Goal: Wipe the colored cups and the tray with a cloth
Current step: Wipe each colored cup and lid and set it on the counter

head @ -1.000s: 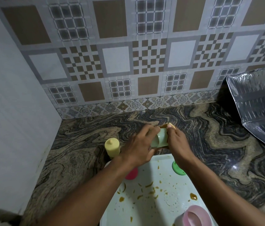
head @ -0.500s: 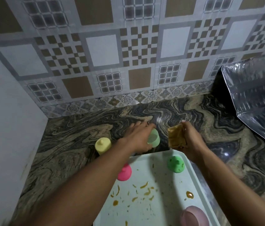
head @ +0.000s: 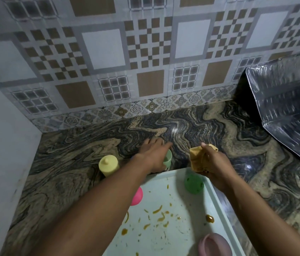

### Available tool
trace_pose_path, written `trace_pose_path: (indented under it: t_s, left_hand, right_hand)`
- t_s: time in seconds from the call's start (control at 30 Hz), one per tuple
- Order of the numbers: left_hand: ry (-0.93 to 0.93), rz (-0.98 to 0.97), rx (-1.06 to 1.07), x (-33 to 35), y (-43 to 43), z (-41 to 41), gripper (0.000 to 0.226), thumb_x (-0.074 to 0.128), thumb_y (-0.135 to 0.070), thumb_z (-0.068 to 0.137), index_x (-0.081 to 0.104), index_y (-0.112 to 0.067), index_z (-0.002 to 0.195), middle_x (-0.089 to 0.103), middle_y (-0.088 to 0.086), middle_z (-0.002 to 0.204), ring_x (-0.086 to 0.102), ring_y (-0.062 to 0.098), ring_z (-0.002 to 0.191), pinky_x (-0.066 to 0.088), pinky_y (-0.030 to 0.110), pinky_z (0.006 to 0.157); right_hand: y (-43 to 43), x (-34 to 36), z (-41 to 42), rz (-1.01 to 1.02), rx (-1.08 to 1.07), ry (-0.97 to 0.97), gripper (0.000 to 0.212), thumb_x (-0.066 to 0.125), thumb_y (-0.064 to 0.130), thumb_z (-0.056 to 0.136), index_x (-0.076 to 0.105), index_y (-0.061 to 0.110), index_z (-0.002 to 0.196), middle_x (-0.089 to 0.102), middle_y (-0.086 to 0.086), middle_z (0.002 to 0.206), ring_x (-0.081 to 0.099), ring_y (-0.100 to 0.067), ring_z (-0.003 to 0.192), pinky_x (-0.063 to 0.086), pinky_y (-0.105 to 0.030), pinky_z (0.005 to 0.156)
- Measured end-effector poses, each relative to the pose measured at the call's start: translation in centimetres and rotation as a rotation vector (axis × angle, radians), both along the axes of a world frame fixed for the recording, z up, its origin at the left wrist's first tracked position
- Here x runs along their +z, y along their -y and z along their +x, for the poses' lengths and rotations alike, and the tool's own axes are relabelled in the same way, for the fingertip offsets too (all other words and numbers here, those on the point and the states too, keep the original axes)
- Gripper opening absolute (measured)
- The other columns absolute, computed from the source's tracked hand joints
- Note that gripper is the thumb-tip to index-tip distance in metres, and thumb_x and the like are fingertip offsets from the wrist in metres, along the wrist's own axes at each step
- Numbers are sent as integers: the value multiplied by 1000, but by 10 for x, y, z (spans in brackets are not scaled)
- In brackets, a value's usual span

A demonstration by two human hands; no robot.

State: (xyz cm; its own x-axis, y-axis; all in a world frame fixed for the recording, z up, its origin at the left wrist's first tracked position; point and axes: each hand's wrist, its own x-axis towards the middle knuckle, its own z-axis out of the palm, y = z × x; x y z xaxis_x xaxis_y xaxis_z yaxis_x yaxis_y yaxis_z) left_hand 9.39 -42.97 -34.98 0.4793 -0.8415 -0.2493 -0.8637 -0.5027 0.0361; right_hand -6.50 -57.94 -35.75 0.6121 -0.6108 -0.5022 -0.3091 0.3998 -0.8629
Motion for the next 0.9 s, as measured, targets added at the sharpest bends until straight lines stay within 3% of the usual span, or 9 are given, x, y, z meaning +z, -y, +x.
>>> trace_pose_path:
  t_s: [0.13, 0.23, 0.37, 0.6, 0.73, 0.9]
  left_hand:
    - [-43, -190, -51, 10, 3, -22, 67, 70, -45, 85, 41, -30, 144, 47, 3, 136, 40, 27, 129, 31, 43, 108]
    - [-101, -202, -139, 8, 8, -51, 43, 67, -41, 89, 57, -25, 128, 56, 3, 124, 49, 28, 119, 40, 42, 99]
    - [-107, -148, -154, -9, 16, -79, 39, 63, -36, 92, 62, -24, 129, 62, 3, 123, 54, 30, 118, 44, 42, 95]
    - [-42, -49, -242, -19, 27, -81, 41, 63, -27, 92, 61, -33, 132, 64, 5, 124, 58, 33, 117, 46, 44, 92]
    - [-12, -55, -205, -20, 32, -84, 37, 63, -41, 89, 66, -25, 123, 68, 5, 117, 60, 33, 112, 45, 46, 96]
    - [43, -107, -143, -27, 35, -91, 28, 61, -41, 92, 72, -21, 108, 72, 7, 108, 62, 33, 107, 40, 45, 96]
  right_hand:
    - [-1, 6, -14, 4, -105, 22, 25, 56, 25, 88, 69, 6, 96, 69, -21, 88, 62, -30, 74, 52, -39, 66]
    - [-5, 13, -32, 5, -197, 6, 15, 51, 11, 82, 65, 6, 82, 60, -20, 74, 55, -29, 66, 47, -40, 66]
    - [-7, 11, -56, -83, -130, -46, 25, 51, 12, 82, 75, 7, 86, 70, -27, 83, 62, -34, 73, 51, -45, 71]
    - [-10, -3, -81, -164, 47, -114, 32, 45, 13, 97, 76, 7, 96, 73, -25, 92, 65, -31, 74, 55, -40, 65]
    - [-16, -9, -83, -222, 58, -155, 28, 48, 13, 97, 76, 8, 94, 74, -22, 89, 67, -30, 76, 57, -40, 66]
    - [-21, -13, -80, -366, 103, -197, 23, 52, 9, 96, 72, 14, 86, 72, -12, 80, 65, -24, 72, 57, -40, 65]
